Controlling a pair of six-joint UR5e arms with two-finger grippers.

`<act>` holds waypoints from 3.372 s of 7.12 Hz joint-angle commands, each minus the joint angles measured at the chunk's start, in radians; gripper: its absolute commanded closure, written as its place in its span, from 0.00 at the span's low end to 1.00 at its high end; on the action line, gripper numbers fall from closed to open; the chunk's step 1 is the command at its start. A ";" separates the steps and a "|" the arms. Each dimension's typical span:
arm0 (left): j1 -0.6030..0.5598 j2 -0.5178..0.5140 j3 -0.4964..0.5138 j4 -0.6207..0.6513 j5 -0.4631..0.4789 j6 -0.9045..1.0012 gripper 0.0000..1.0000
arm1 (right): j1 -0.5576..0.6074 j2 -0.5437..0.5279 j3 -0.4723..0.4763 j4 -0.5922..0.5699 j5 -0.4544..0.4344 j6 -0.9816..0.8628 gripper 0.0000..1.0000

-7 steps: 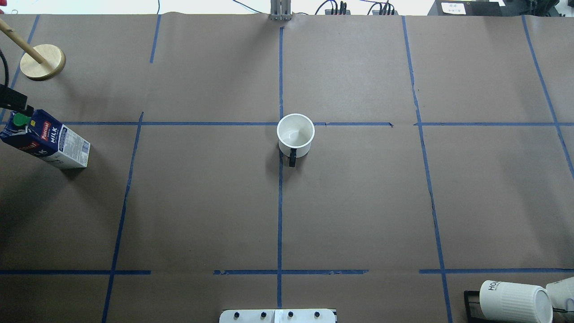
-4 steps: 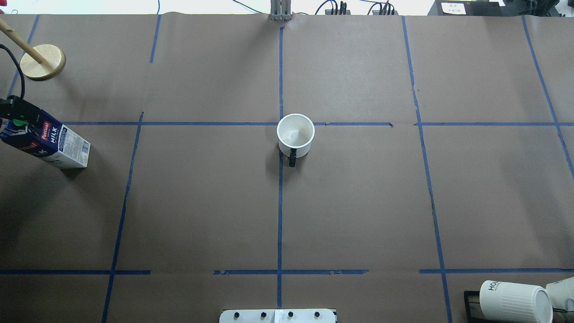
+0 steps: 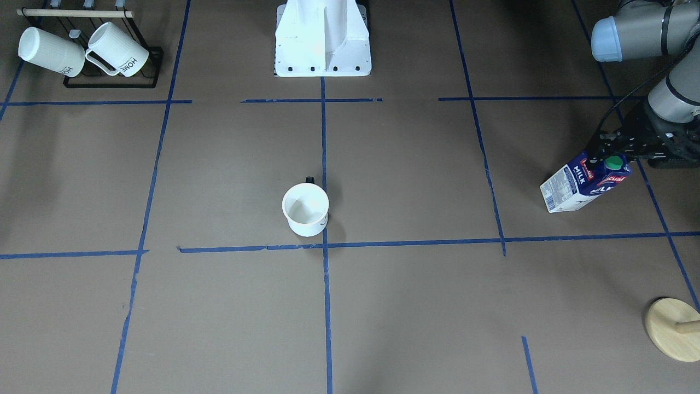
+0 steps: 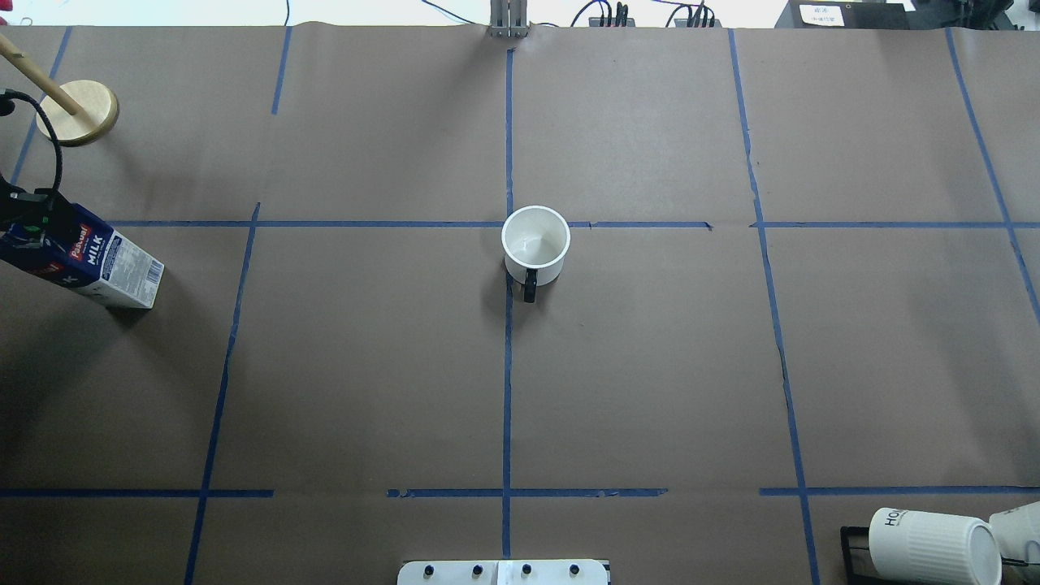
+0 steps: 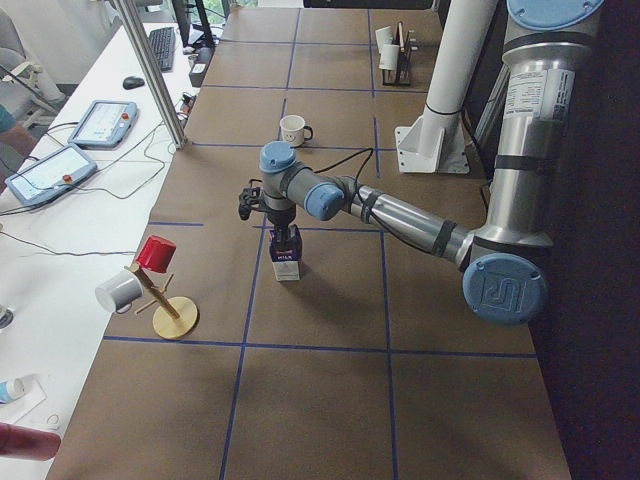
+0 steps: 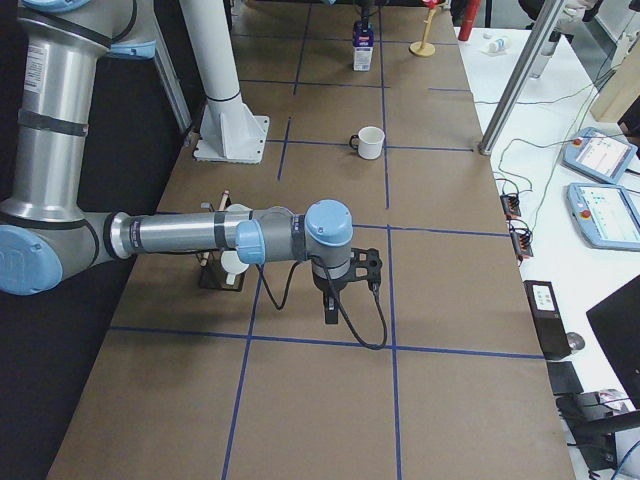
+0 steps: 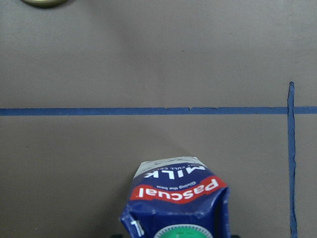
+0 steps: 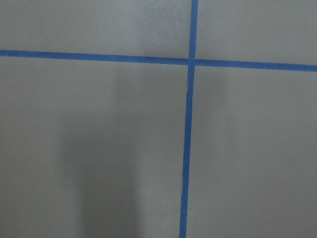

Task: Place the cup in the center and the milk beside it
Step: 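Carry the milk carton with the left gripper beside the white mug, then open the left gripper and withdraw it from the carton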

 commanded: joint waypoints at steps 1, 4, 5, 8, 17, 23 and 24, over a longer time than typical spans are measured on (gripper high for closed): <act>0.001 -0.040 -0.012 0.011 0.002 -0.007 0.61 | 0.000 0.000 0.000 0.000 0.001 0.001 0.00; 0.013 -0.367 -0.035 0.367 0.000 -0.013 0.61 | 0.000 -0.002 0.001 0.000 0.001 0.003 0.00; 0.090 -0.476 -0.038 0.432 0.003 -0.130 0.60 | 0.000 -0.002 0.001 0.000 0.002 0.004 0.00; 0.351 -0.772 0.122 0.433 0.191 -0.436 0.60 | 0.000 -0.002 0.000 -0.002 0.005 0.007 0.00; 0.433 -0.893 0.376 0.310 0.224 -0.486 0.07 | 0.000 -0.002 -0.003 -0.002 0.019 0.003 0.00; 0.267 -0.815 0.203 0.469 0.102 -0.143 0.00 | 0.000 0.000 -0.003 0.000 0.018 -0.002 0.00; 0.204 -0.676 0.104 0.470 0.063 -0.016 0.00 | 0.000 0.000 -0.003 0.000 0.018 -0.002 0.00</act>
